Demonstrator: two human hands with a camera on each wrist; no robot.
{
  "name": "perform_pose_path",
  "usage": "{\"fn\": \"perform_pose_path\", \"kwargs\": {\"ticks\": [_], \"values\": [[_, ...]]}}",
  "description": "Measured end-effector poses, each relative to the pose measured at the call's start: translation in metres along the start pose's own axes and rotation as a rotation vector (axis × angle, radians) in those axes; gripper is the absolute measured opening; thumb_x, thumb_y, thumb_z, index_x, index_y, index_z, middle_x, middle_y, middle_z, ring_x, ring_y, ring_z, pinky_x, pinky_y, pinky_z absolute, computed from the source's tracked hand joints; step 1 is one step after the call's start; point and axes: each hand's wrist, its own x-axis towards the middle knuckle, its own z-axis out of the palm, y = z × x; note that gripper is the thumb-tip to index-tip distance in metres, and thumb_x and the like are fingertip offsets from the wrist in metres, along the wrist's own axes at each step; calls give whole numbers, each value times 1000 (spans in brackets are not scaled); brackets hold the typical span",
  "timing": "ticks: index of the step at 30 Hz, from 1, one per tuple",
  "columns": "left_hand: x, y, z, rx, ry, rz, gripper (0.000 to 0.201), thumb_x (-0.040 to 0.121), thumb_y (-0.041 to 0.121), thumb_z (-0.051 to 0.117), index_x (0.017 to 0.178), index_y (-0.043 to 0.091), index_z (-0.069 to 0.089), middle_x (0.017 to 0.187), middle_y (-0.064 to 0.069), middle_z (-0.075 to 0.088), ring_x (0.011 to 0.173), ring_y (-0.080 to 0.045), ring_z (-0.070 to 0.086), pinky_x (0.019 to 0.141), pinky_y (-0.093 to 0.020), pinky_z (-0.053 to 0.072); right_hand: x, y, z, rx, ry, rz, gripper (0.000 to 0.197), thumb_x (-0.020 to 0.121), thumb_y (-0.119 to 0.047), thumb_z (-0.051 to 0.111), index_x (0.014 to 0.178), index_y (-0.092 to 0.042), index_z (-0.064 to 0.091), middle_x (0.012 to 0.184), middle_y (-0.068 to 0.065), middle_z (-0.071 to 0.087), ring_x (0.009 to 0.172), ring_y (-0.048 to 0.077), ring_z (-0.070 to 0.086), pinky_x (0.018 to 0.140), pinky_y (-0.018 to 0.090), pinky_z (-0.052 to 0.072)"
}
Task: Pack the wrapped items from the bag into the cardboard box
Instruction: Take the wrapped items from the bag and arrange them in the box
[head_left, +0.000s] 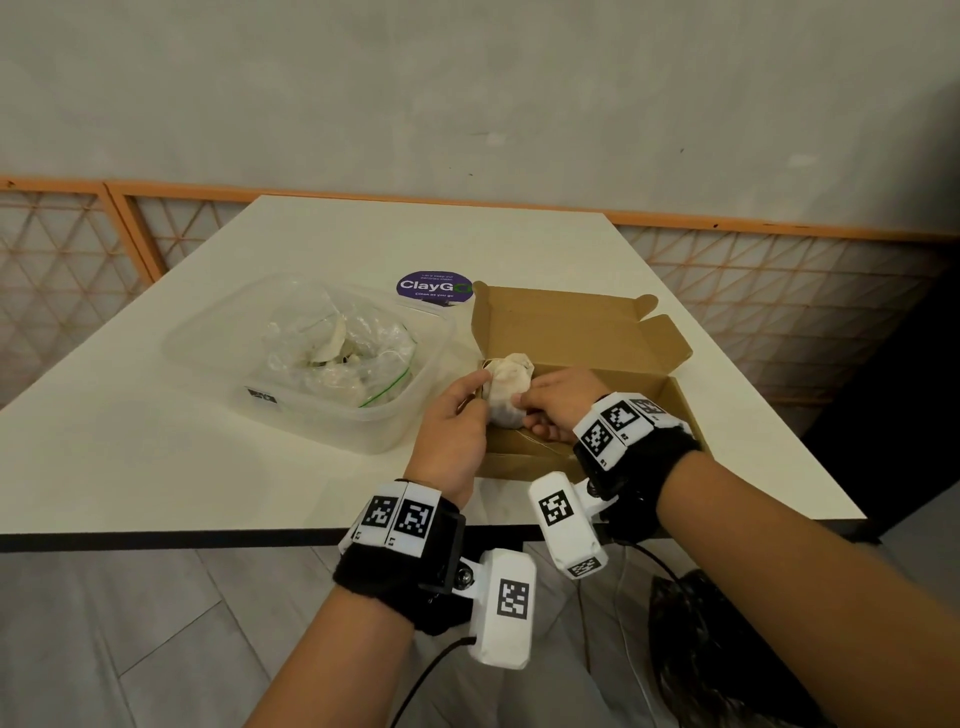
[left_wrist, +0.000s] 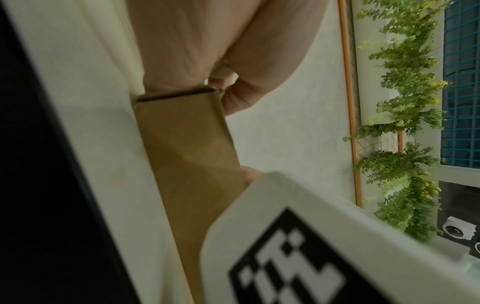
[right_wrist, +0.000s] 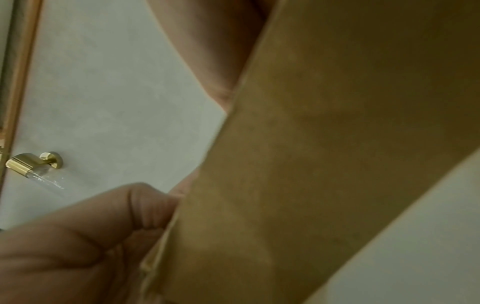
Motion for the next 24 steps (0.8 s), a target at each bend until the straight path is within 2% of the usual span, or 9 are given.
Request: {"fn": "perform_pose_path", "kwargs": {"ticks": [1,4,6,11,14,17,20,22,24], "values": [[1,-1,0,4,1,0,33,93,3,45,121,13,60,126,-8,60,119,-22,54,106,-43,42,0,0,0,19,9,-7,2,87,-5,61,87,-4,63,45,6,52,26,5,42,32,12,37],[1,-1,0,21,9,2,35,93,3,44,123,14,59,129,-7,58,121,-21,53,107,-42,41,0,2,1,96,46,-21,15,87,-3,61,102,-1,62,59,11,52,28,4,43,35,14,39],[2,-1,0,32,8,7,36,93,1,43,124,12,58,129,-7,57,121,-21,53,108,-41,40,1,2,1,99,45,-30,22,88,-3,59,109,4,62,60,11,51,26,3,42,34,11,38],[4,-4,0,25,20,6,35,93,0,43,121,13,59,128,-9,58,120,-22,53,107,-40,41,2,4,1,96,30,-46,26,89,-5,59,113,4,62,52,8,53,25,1,41,32,10,37],[4,-3,0,16,14,2,33,92,1,43,115,17,60,122,-7,60,118,-24,55,105,-43,42,4,1,0,86,52,-21,22,91,-6,56,112,1,61,56,8,52,30,4,46,35,13,39],[4,-1,0,59,-11,-4,37,85,8,48,118,20,61,122,-4,62,116,-24,57,103,-45,44,4,-5,0,23,28,70,14,95,-11,48,100,-2,57,62,10,51,49,14,46,51,21,39],[4,12,2,195,-8,19,44,89,5,45,131,16,50,123,3,56,117,-17,52,99,-29,40,5,-7,-3,41,33,122,18,94,-14,46,77,-9,49,62,10,52,52,15,45,55,22,38],[9,21,3,328,34,59,48,91,8,46,138,15,42,136,-1,48,126,-16,44,98,-25,36,6,-5,-6,105,-3,158,20,92,-14,48,73,-9,49,59,9,55,49,15,49,52,22,41],[14,27,4,442,32,89,48,91,13,50,138,13,42,141,-5,46,128,-17,43,95,-24,34,6,-4,-7,189,-17,174,18,90,-11,51,72,-7,51,60,10,55,51,16,51,53,22,43]]}}
